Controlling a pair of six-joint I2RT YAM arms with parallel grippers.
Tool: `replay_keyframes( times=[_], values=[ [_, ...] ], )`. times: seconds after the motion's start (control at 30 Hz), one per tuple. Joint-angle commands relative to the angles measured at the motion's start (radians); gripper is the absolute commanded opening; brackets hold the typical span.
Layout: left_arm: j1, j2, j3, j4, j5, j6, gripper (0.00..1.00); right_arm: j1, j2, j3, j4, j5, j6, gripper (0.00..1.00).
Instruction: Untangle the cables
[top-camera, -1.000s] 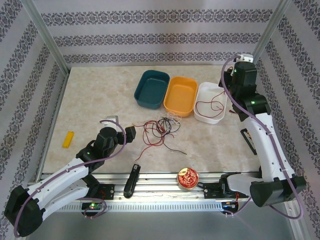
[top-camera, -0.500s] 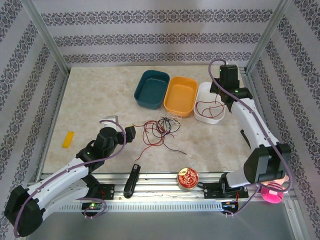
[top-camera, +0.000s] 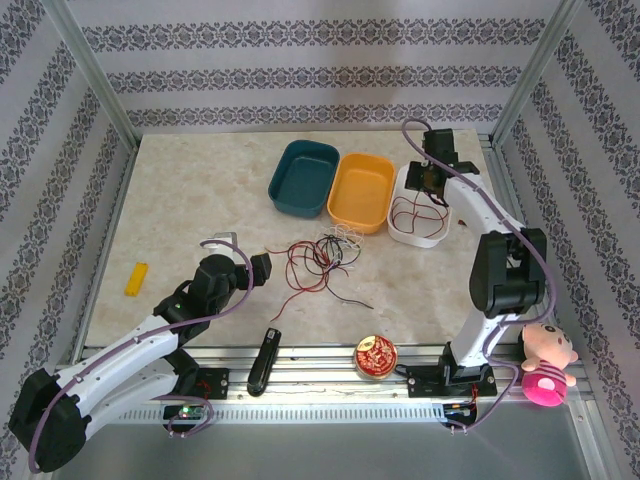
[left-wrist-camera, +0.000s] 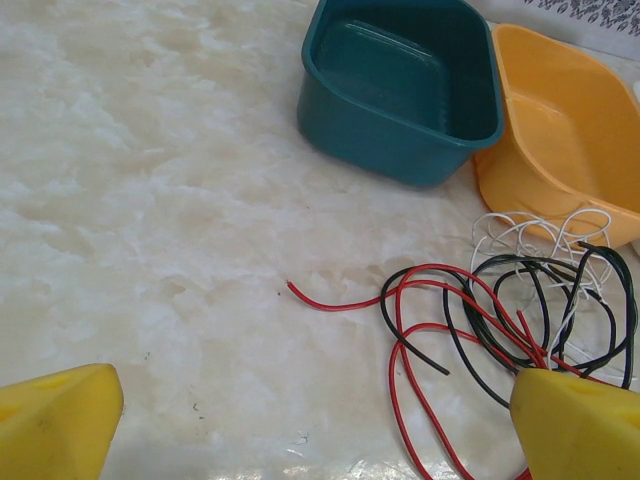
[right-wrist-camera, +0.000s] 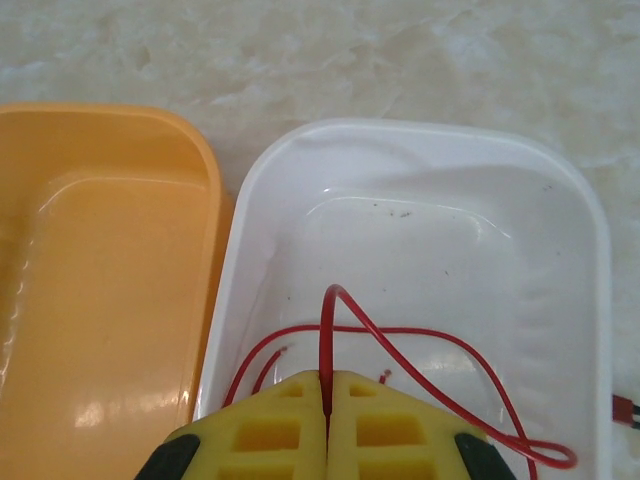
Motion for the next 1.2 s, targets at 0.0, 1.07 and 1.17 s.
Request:
replay_keyframes(
  times=[0.0, 1.07, 1.17],
  values=[
    [-0.015, 0.000, -0.010, -0.011, -0.018, -0.006, 0.99, -0.002, 0.058, 0.064, -0.015, 0.016, -0.014, 0.00],
    [-0.015, 0.000, -0.007, -0.021, -0.028, -0.008, 0.99, 0.000, 0.067, 0.059, -0.091, -0.025, -0.014, 0.32],
    [-0.015, 0.001, -0.006, -0.018, -0.028, -0.009, 0.99, 0.012, 0.003, 0.032, -0.093, -0.041, -0.006, 0.33]
  ],
)
